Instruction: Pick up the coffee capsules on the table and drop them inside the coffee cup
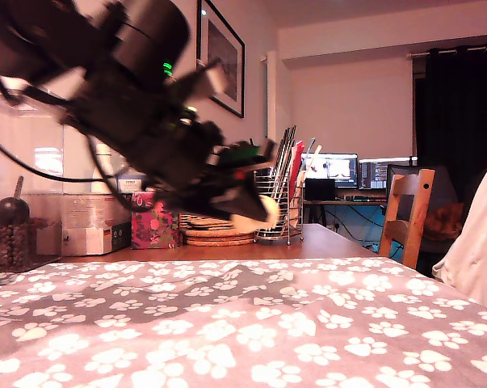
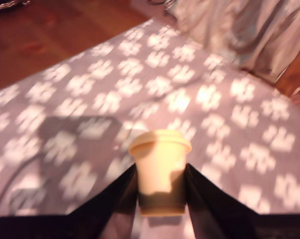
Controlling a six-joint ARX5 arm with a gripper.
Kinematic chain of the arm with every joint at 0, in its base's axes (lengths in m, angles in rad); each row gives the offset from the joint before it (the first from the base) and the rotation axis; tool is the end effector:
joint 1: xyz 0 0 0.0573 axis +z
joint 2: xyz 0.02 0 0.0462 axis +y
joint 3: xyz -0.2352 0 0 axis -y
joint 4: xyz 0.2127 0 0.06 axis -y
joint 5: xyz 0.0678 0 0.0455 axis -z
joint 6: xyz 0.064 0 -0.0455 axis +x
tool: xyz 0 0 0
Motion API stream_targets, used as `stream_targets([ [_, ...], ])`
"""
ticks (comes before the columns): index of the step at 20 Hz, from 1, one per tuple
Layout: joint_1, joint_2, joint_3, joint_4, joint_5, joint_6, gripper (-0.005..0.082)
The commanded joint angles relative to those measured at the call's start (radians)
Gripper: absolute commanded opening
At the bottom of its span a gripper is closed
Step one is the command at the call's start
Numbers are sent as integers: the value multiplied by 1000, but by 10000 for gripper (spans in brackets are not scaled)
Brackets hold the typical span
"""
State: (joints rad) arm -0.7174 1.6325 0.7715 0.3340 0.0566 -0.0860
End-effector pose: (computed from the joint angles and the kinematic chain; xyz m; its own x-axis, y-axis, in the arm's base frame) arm 0.2481 -0.2213 0.1498 0.6130 -0.6099 -0.5021 0.6581 0.7459 -0.1026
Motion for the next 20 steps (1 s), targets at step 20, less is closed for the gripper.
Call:
stream_targets([
  [20, 312, -339, -241, -31, -17, 15, 104],
])
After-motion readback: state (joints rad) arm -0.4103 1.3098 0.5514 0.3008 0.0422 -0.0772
